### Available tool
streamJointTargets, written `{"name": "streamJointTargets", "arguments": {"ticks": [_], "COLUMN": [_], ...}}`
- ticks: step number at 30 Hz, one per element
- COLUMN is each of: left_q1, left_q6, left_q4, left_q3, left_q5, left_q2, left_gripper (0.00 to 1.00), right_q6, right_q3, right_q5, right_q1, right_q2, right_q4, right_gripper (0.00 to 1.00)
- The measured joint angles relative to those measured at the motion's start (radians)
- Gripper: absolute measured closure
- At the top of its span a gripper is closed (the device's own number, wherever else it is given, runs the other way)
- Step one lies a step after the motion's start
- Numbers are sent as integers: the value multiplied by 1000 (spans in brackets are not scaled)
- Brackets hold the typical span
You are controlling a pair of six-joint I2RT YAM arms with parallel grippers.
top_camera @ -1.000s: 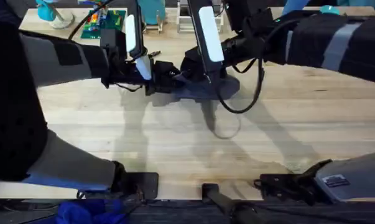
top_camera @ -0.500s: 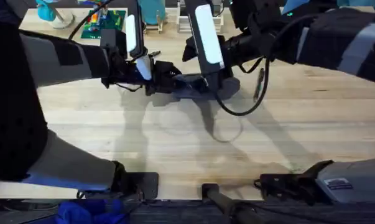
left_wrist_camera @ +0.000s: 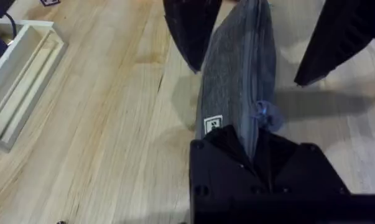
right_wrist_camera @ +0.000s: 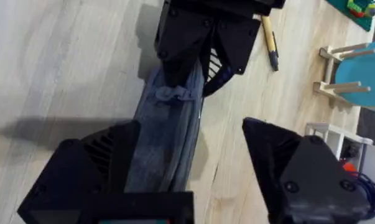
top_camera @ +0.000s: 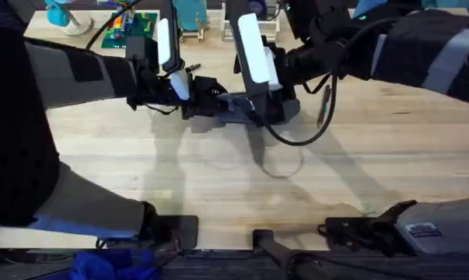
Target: Unzip the bag, pick up the pens from the table one at a time and place them inside, then zip the bag closed.
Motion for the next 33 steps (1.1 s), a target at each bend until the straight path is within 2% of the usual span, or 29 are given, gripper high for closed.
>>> {"name": "streamJointTargets", "arguments": {"ticks": [4, 6, 7, 9, 10, 14, 16, 17, 18, 24, 33], "left_q1": [0, 0, 0, 0, 0, 0, 0, 0, 0, 7, 11], "left_q6": [0, 0, 0, -6, -9, -25, -37, -45, -53, -72, -73], "left_q4": [-4, -6, -8, -13, -16, -28, -31, -33, -35, -87, -256], "left_q3": [0, 0, 0, 0, 0, 1, 1, 1, 1, 1, 6], "left_q5": [0, 0, -1, -2, -3, -9, -12, -14, -14, -20, -65], "left_q2": [0, 0, 0, 0, 0, 0, 0, -1, -3, -93, -276], "left_gripper": [958, 910, 844, 633, 564, 390, 199, 57, 21, 7, 8], "right_q6": [0, 0, 0, 1, 3, 10, 24, 38, 51, 165, 355], "right_q3": [0, 0, 0, 0, 0, 0, 0, 0, 0, 0, 0], "right_q5": [8, 8, 8, 8, 8, 10, 11, 11, 11, 12, 14], "right_q1": [1, 1, 1, 1, 1, 0, -3, -5, -8, -39, -79], "right_q2": [0, 0, 0, 0, 0, 0, 0, 0, 0, -7, -86], "right_q4": [0, 0, 0, 0, 0, 0, 0, 1, 2, 3, -1], "right_gripper": [6, 6, 6, 6, 6, 5, 5, 5, 5, 5, 5]}}
